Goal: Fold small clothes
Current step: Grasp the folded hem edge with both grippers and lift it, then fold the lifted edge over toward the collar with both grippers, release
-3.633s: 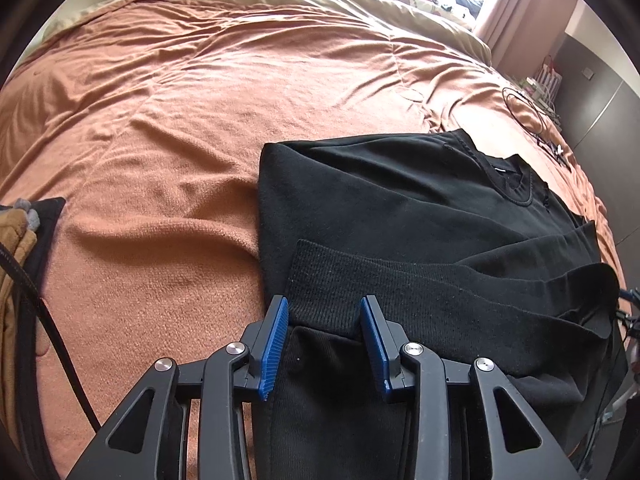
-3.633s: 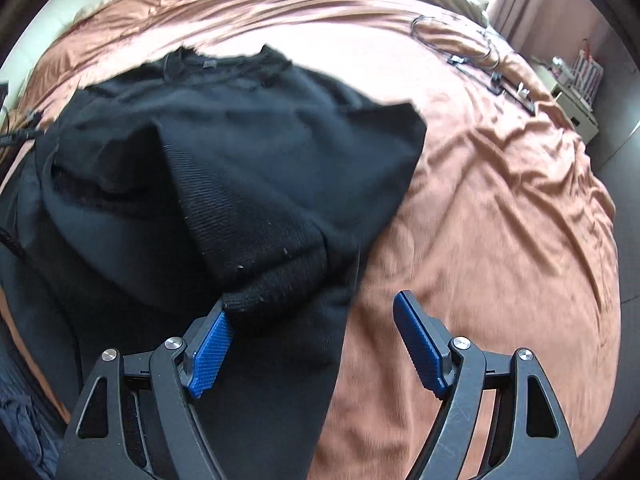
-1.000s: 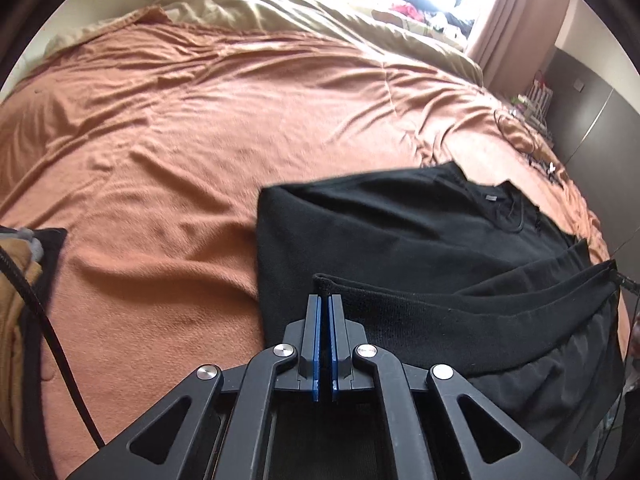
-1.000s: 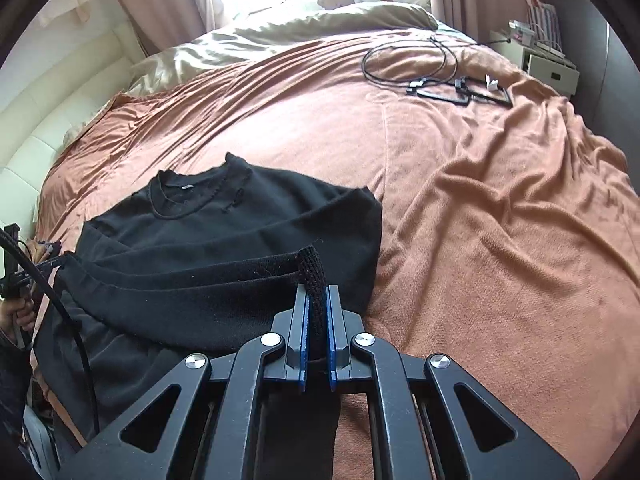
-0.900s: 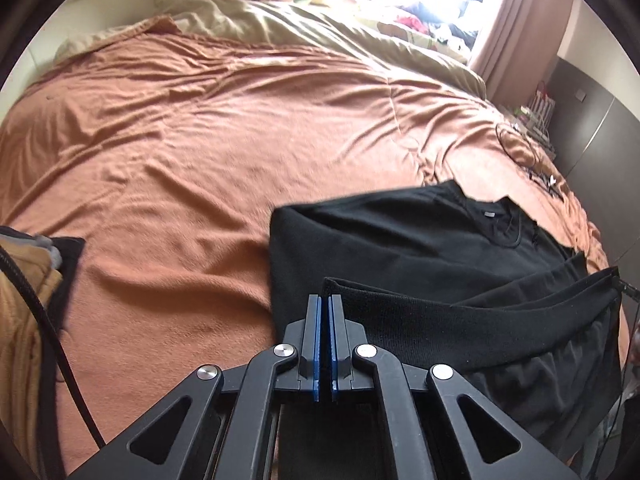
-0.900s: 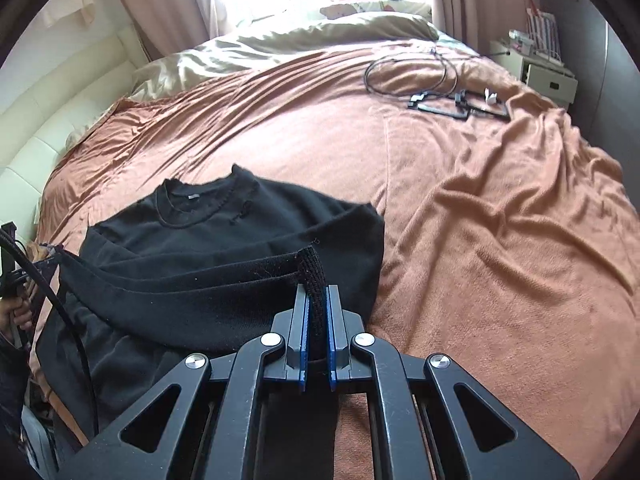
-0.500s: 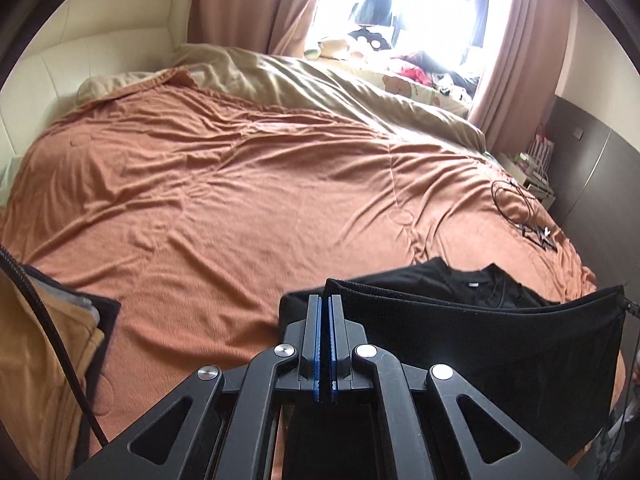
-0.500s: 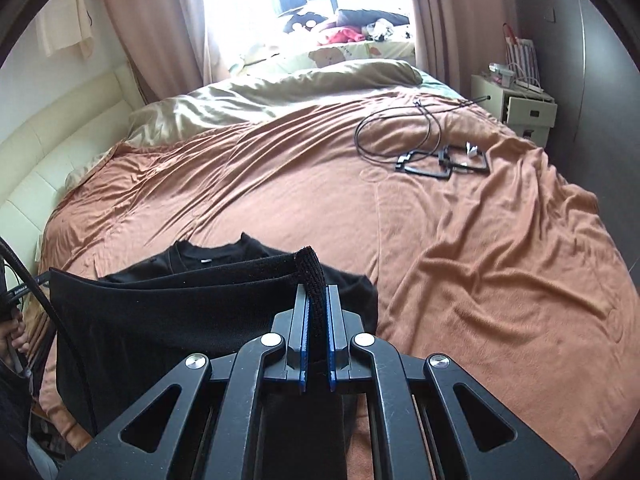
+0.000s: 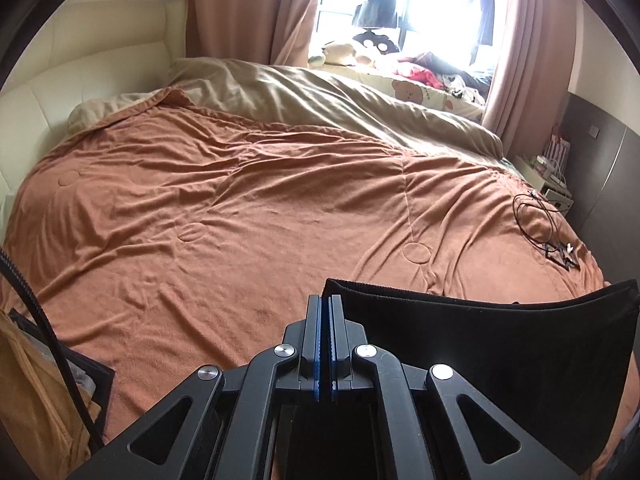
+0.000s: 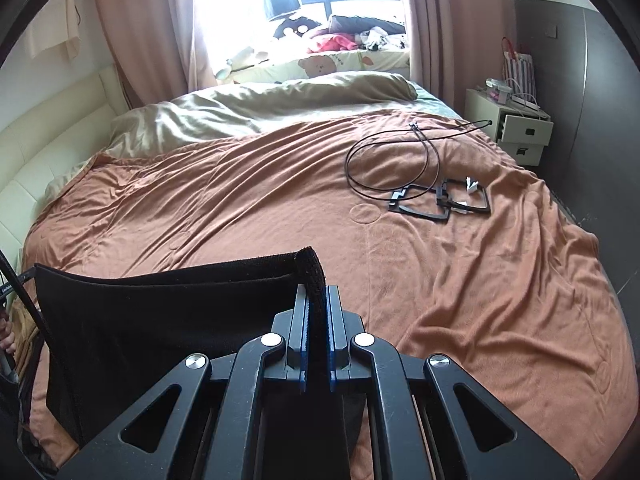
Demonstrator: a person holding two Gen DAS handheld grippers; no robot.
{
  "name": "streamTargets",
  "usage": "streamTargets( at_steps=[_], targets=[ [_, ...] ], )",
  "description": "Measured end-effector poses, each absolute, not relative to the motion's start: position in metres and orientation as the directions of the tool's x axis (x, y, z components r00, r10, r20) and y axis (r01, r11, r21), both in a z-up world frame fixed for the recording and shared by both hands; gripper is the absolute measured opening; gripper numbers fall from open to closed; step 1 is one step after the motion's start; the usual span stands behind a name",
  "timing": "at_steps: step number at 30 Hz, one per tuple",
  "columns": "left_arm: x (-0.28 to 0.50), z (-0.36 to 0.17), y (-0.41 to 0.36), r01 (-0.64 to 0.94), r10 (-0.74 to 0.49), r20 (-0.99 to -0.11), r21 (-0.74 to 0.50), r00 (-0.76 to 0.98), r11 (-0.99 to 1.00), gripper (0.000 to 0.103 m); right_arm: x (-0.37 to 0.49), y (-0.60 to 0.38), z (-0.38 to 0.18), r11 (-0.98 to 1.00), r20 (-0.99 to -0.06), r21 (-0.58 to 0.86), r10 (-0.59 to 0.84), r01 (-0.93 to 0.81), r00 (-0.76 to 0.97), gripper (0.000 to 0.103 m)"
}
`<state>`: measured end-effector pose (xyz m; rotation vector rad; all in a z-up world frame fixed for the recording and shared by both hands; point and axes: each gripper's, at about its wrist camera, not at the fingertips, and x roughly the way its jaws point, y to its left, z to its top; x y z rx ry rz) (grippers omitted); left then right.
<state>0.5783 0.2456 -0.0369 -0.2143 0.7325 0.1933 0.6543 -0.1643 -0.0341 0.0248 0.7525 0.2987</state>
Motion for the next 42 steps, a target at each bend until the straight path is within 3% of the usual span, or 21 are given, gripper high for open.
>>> streamTargets(
  at_steps=[16,25,30,32,34,36,38,42],
  targets=[
    [0.648,-0.122,0.253,-0.284,0.126,-0.8,-0.057,0.586,0.957,0.003,0.745,-0.11,-0.102,0.978,-0.789,0.012,0.137,-0.208,0.599,0.003],
    [0.655,-0.118,0.253,-0.301,0.158,-0.779,-0.041,0.606,0.953,0.003,0.749,-0.101,-0.095,0.986,-0.758,-0.011,0.102,-0.169,0.644,0.003],
    [0.668,-0.131,0.254,-0.314,0.087,-0.818,-0.118,0.569,0.942,0.005,0.762,-0.097,-0.119,0.988,-0.801,-0.038,0.059,-0.148,0.595,0.005],
    [0.667,-0.14,0.251,-0.32,0.082,-0.843,-0.111,0.532,0.941,0.005,0.765,-0.098,-0.128,0.988,-0.822,-0.033,0.06,-0.152,0.566,0.011],
    [0.659,-0.144,0.248,-0.3,0.073,-0.843,-0.108,0.533,0.948,0.007,0.761,-0.104,-0.127,0.987,-0.828,0.01,0.097,-0.159,0.552,0.038],
    [0.651,-0.145,0.248,-0.292,0.067,-0.848,-0.106,0.526,0.951,0.015,0.758,-0.113,-0.118,0.985,-0.818,0.035,0.125,-0.168,0.561,0.057],
    [0.642,-0.145,0.252,-0.289,0.057,-0.85,-0.115,0.524,0.95,0.021,0.752,-0.123,-0.113,0.984,-0.817,0.036,0.13,-0.175,0.562,0.058],
    [0.621,-0.139,0.257,-0.28,0.042,-0.85,-0.126,0.525,0.952,0.022,0.73,-0.14,-0.106,0.976,-0.823,0.088,0.185,-0.201,0.537,0.058]
  ],
)
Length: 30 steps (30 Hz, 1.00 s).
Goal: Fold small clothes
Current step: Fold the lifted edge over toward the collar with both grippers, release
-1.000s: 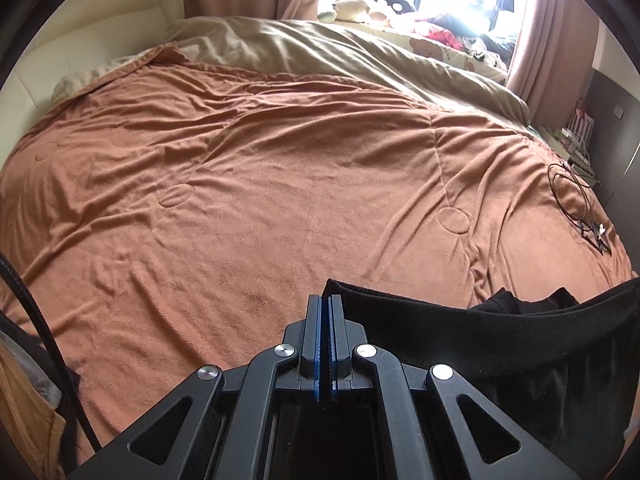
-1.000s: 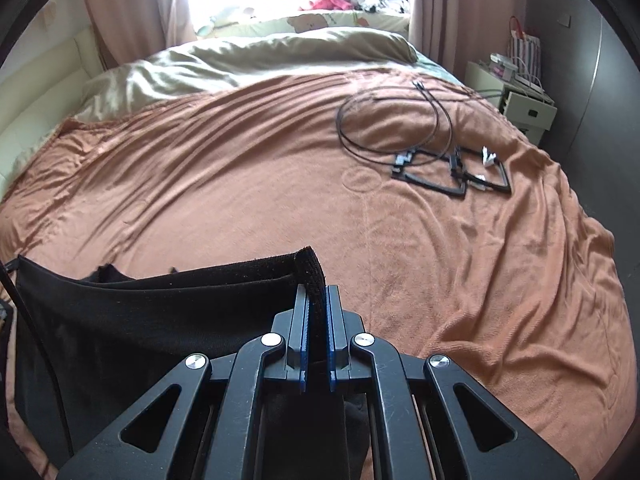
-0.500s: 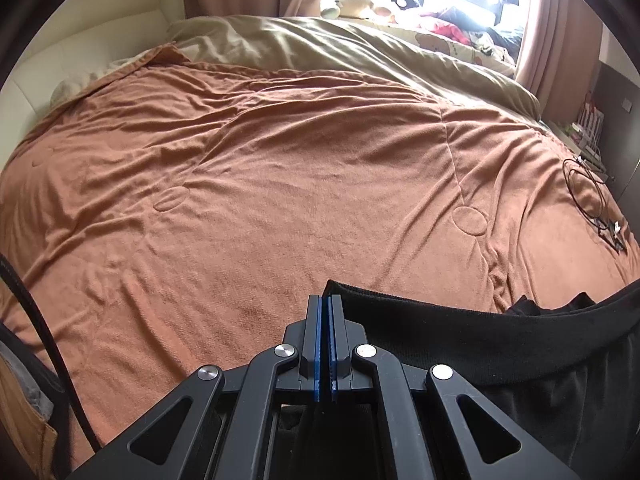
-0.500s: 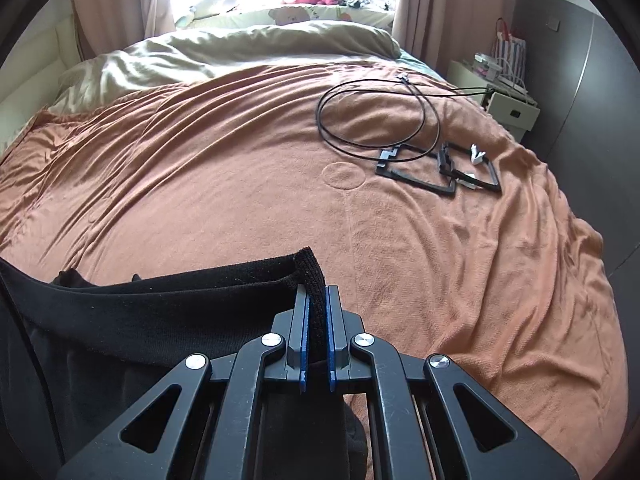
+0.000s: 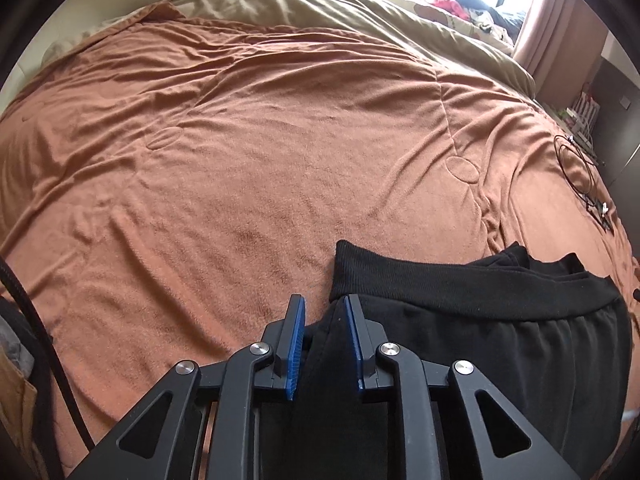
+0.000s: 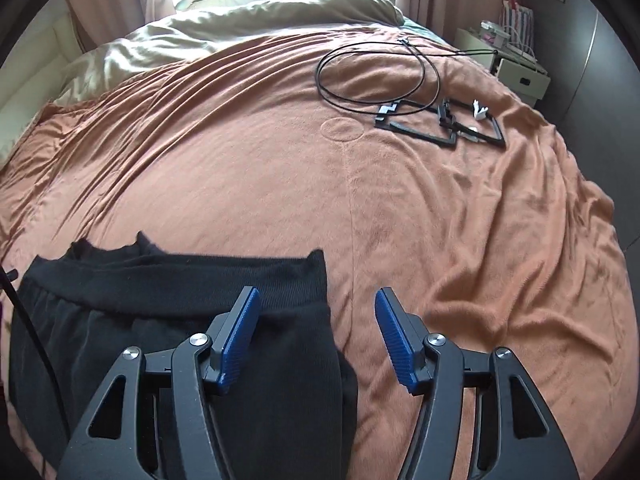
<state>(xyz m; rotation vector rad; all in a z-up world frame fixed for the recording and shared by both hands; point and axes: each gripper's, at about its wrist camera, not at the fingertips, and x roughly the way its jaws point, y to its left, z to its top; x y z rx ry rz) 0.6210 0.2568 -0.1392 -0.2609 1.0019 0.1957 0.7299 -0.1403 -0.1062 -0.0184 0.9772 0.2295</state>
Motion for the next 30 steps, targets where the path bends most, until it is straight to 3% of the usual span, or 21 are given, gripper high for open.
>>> streamTargets(
  at_steps=[11,16,30],
  targets=[
    [0.564,-0.133,0.259,-0.274,-0.015,-0.85,-0.186,0.527,0.944,0.023,0.661,-0.163,-0.096,0.962,-0.838,0.118,0.23,-0.246,0.495,0.058],
    [0.531,-0.142,0.254,-0.267,-0.047,-0.851,-0.216,0.522,0.939,0.037,0.631,-0.174,-0.104,0.96,-0.85,0.141,0.242,-0.242,0.467,0.058],
    [0.445,-0.158,0.248,-0.288,-0.085,-0.861,-0.259,0.502,0.922,0.037,0.552,-0.208,-0.134,0.947,-0.853,0.257,0.316,-0.192,0.415,0.058]
  ],
)
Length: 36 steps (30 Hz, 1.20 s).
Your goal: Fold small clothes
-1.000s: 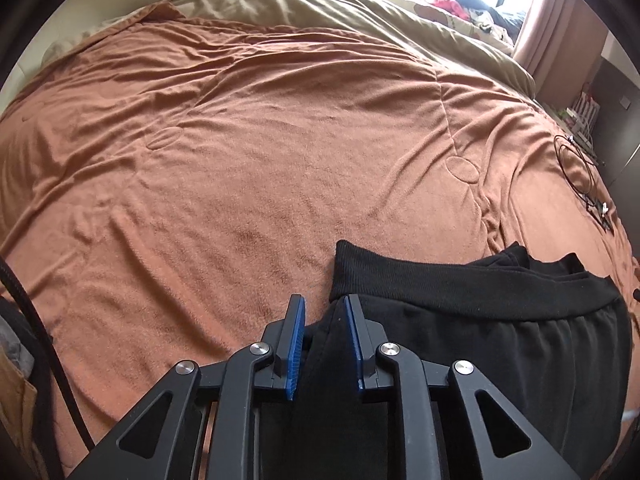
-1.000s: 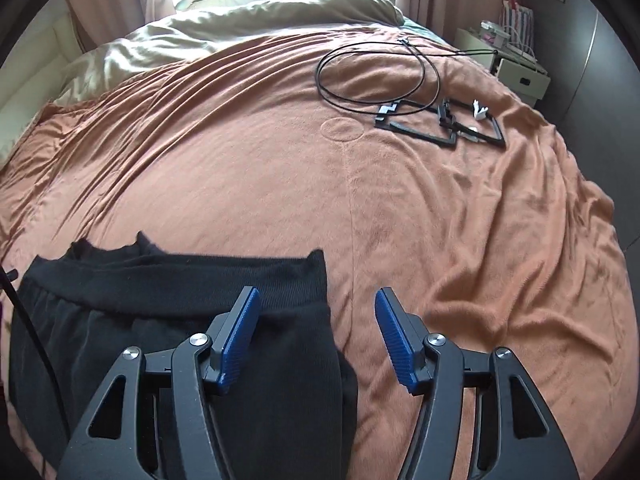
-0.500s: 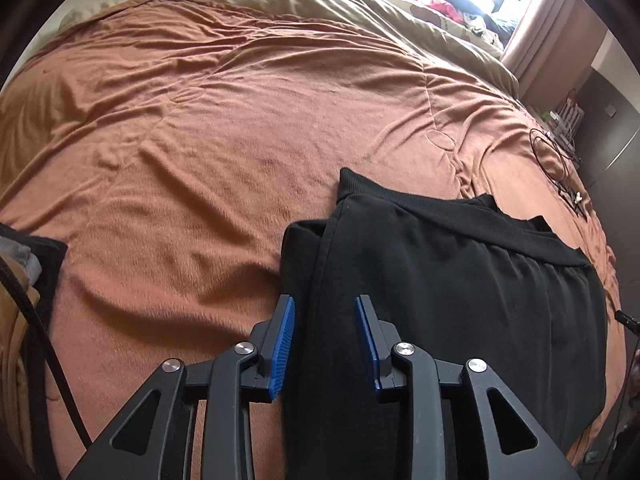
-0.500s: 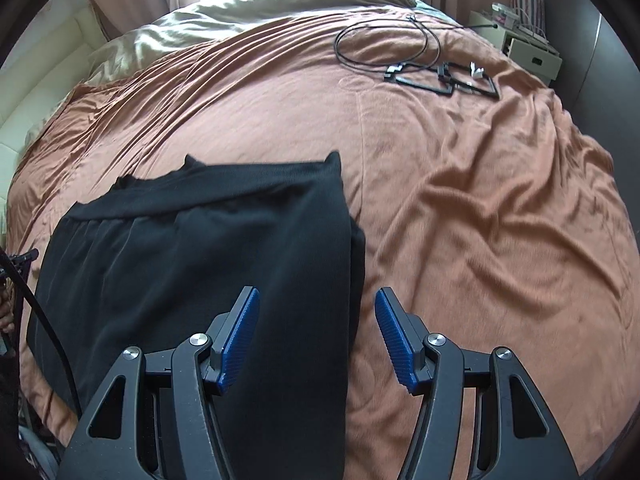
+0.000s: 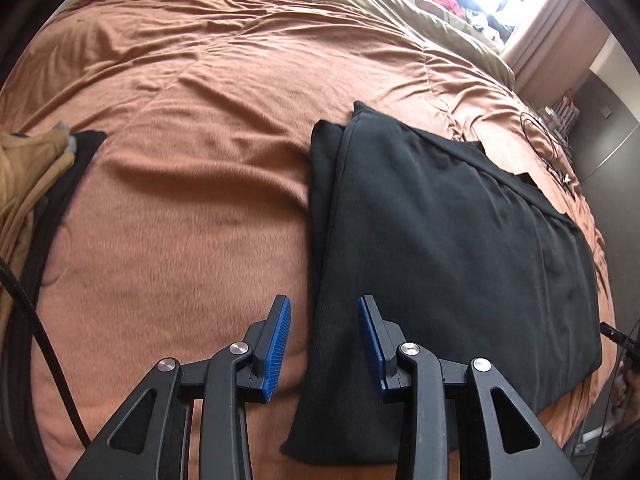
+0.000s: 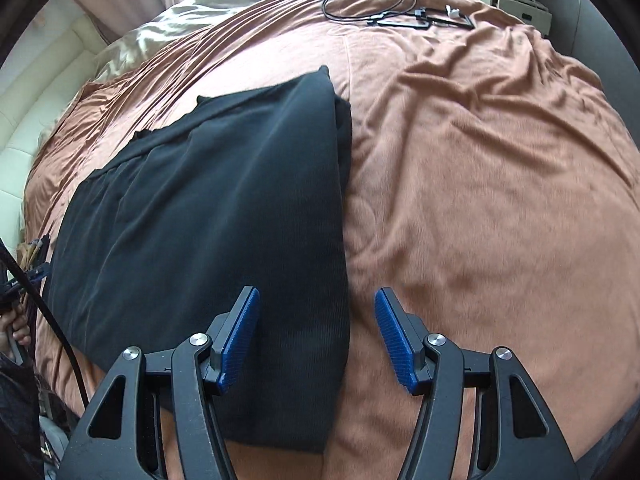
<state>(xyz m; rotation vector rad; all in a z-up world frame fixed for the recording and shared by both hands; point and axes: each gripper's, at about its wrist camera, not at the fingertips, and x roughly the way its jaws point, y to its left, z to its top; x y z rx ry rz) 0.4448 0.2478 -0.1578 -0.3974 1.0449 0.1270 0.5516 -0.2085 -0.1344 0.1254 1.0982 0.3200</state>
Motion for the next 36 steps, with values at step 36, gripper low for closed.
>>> streamTargets(
  at_steps=[36],
  targets=[
    [0.344,-0.163,0.246,-0.378,-0.185,-0.801,-0.454,0.569,0.807,0.045,0.46,-0.259,-0.159,0.742,-0.648,0.67,0.603,-0.027,0.466,0.05]
  ],
)
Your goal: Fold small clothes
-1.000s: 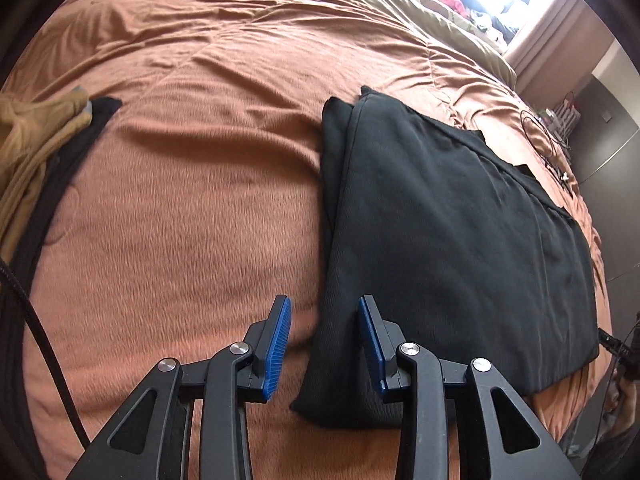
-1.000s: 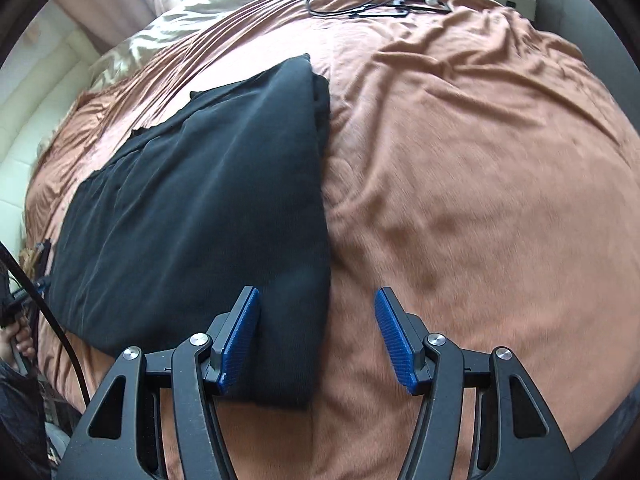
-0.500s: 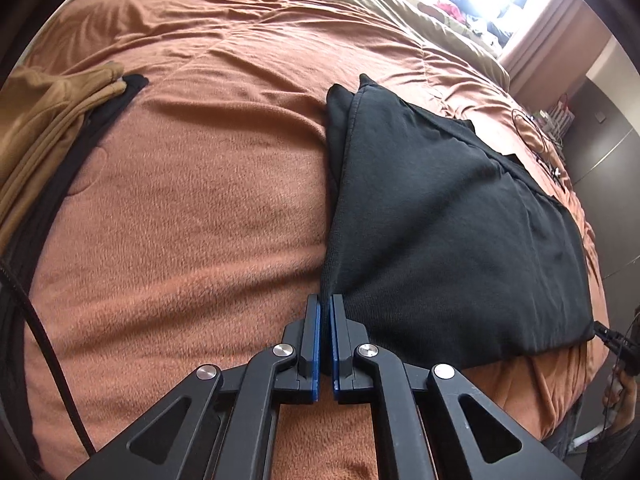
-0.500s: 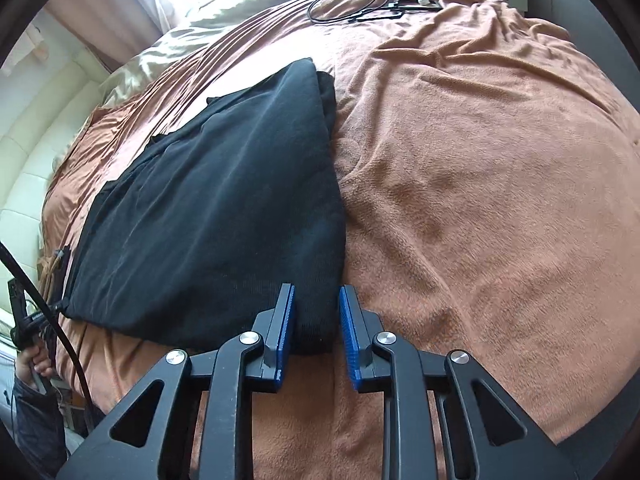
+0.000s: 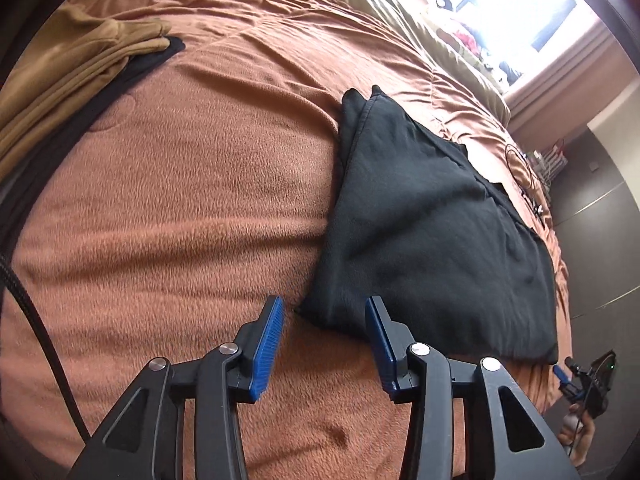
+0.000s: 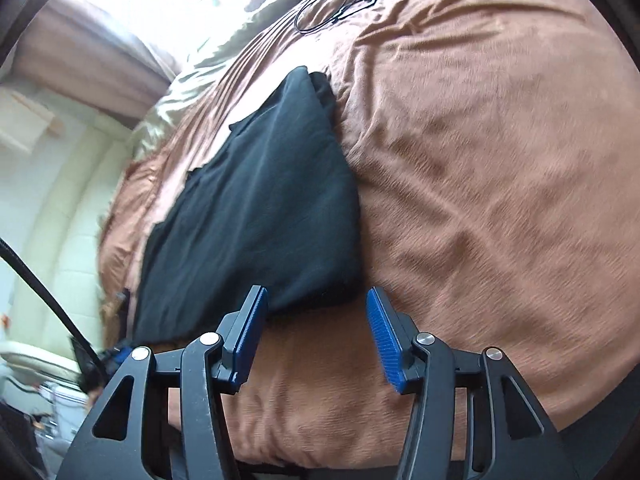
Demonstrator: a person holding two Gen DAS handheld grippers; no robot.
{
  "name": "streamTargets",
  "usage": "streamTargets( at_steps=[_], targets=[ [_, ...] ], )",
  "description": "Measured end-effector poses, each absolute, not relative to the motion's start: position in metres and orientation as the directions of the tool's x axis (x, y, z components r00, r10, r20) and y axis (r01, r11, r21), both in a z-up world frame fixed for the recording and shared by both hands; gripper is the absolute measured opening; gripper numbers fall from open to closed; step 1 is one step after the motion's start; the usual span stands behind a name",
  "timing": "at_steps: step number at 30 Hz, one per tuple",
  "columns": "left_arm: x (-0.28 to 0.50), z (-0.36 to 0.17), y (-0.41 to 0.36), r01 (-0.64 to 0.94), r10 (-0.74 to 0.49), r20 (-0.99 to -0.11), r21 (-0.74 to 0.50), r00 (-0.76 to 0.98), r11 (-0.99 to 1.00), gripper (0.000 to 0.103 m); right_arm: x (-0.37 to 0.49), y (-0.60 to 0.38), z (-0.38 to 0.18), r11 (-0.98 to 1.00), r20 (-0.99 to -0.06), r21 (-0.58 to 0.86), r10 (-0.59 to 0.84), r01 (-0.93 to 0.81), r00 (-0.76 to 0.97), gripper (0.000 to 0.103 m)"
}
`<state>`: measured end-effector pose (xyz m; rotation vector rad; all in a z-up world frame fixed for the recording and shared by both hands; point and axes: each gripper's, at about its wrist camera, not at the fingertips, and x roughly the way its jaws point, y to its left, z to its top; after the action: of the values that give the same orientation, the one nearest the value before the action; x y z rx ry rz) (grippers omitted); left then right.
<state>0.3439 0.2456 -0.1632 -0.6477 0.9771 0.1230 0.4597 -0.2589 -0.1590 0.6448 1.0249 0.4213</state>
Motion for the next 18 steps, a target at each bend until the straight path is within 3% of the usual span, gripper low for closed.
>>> streamTargets(
  at_steps=[6,18],
  targets=[
    [0.336,-0.163,0.24,-0.378,-0.221,-0.776,-0.508,0.591,0.774,0.06,0.467,-0.25,-0.183,0.666,-0.597,0.746,0.667,0.003,0.447,0.05],
    [0.354,-0.188,0.235,-0.418,-0.277,-0.735,-0.606,0.618,0.677,0.06,0.482,-0.262,-0.218,0.523,-0.496,0.844,0.679,0.118,0.541,0.05]
  ],
)
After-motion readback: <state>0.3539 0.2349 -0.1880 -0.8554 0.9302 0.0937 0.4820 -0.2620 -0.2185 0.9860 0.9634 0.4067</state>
